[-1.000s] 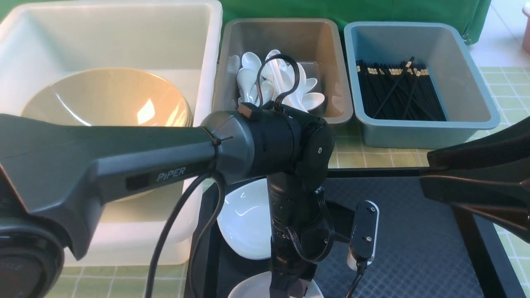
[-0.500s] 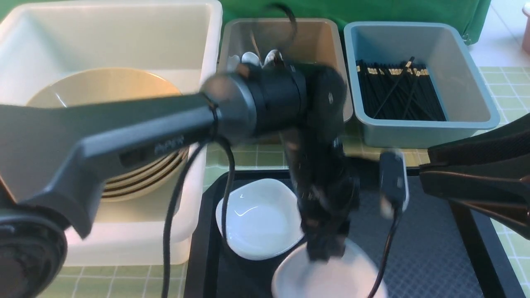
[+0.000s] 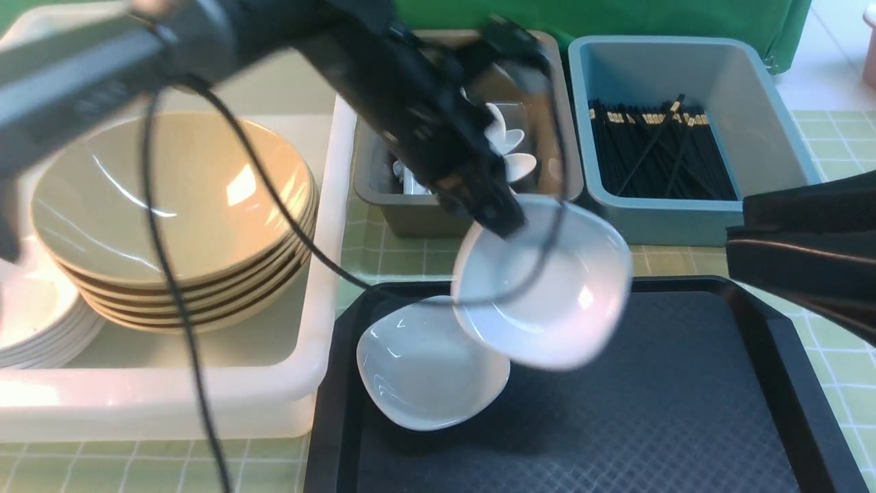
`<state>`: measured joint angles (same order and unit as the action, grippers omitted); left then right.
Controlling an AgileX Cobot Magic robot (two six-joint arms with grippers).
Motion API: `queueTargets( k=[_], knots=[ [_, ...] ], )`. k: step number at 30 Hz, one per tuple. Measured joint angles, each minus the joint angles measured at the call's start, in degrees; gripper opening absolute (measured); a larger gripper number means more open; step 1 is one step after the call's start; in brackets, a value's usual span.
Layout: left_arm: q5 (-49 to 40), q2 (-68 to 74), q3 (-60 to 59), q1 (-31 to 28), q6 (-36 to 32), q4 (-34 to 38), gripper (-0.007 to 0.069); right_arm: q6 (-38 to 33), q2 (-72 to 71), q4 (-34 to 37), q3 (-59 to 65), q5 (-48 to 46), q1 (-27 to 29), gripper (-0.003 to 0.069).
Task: On green table put chopsticks spoon bowls plates into blue grey white boxes.
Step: 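Place the white bowl into the white bin with the other dishes with the left gripper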
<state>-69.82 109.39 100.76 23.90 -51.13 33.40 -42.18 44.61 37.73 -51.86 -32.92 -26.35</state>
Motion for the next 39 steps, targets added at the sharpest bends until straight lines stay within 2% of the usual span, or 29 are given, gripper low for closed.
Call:
queueTargets(
  k=[6, 7, 8, 11, 13, 14, 15, 17, 18, 23, 26, 30, 36, 39],
  knots=[
    [-0.31, -9.26, 0.0, -11.59, 6.51, 0.0, 0.0015, 0.0, 0.0, 0.0, 0.0, -0.9, 0.0, 0.0204],
    [-0.32, -9.67, 0.0, -12.1, 6.78, 0.0, 0.0015, 0.0, 0.0, 0.0, 0.0, -0.96, 0.0, 0.0204],
    [-0.75, -13.02, -0.06, -17.09, 9.3, 0.0, 0.0015, -0.05, 0.0, 0.0, 0.0, -1.08, 0.0, 0.0204],
    [-1.02, -19.03, -1.61, -26.01, 14.52, -0.4, 0.0015, -0.05, 0.0, 0.0, 0.0, -1.28, 0.0, 0.0205],
    [-1.07, -23.3, -5.21, -35.07, 17.5, -1.39, 0.0015, -0.05, 0.0, 0.0, 0.0, -1.28, 0.0, 0.0207],
    [-1.07, -23.66, -5.61, -35.93, 17.5, -1.67, 0.0015, -0.05, 0.0, 0.0, 0.0, -1.28, 0.0, 0.0207],
    [-1.07, -25.55, -8.89, -42.23, 19.24, -2.72, 0.0015, -0.05, 0.0, 0.0, 0.0, -1.28, 0.0, 0.0209],
    [-1.07, -28.1, -13.67, -50.33, 21.53, -4.15, 0.0015, -0.05, 0.0, 0.0, 0.0, -1.28, 0.0, 0.0212],
    [-1.07, -29.48, -17.43, -56.31, 22.36, -4.94, 0.0015, -0.05, 0.0, 0.0, 0.0, -1.28, 0.0, 0.0213],
    [1.98, -32.54, -27.78, -69.02, 21.92, -4.64, 0.0015, -0.05, 0.0, 0.0, 0.0, -1.34, 0.0, 0.0216],
    [7.71, -33.57, -32.18, -71.9, 21.8, -2.88, 0.0015, -0.05, 0.0, 0.0, 0.0, -1.34, 0.0, 0.0216],
    [12.07, -33.57, -35.51, -72.11, 22.01, -3.1, 0.0015, -0.05, 0.0, 0.0, 0.0, -1.5, 0.0, 0.0221],
    [13.85, -31.73, -37.29, -72.06, 22.19, -2.62, 0.0015, -0.05, 0.0, 0.0, 0.0, -1.54, 0.0, 0.0225],
    [14.68, -29.73, -37.29, -70.11, 22.19, -2.08, 0.0016, -0.05, 0.0, 0.0, 0.0, -2.04, 0.0, 0.0228]
  ],
)
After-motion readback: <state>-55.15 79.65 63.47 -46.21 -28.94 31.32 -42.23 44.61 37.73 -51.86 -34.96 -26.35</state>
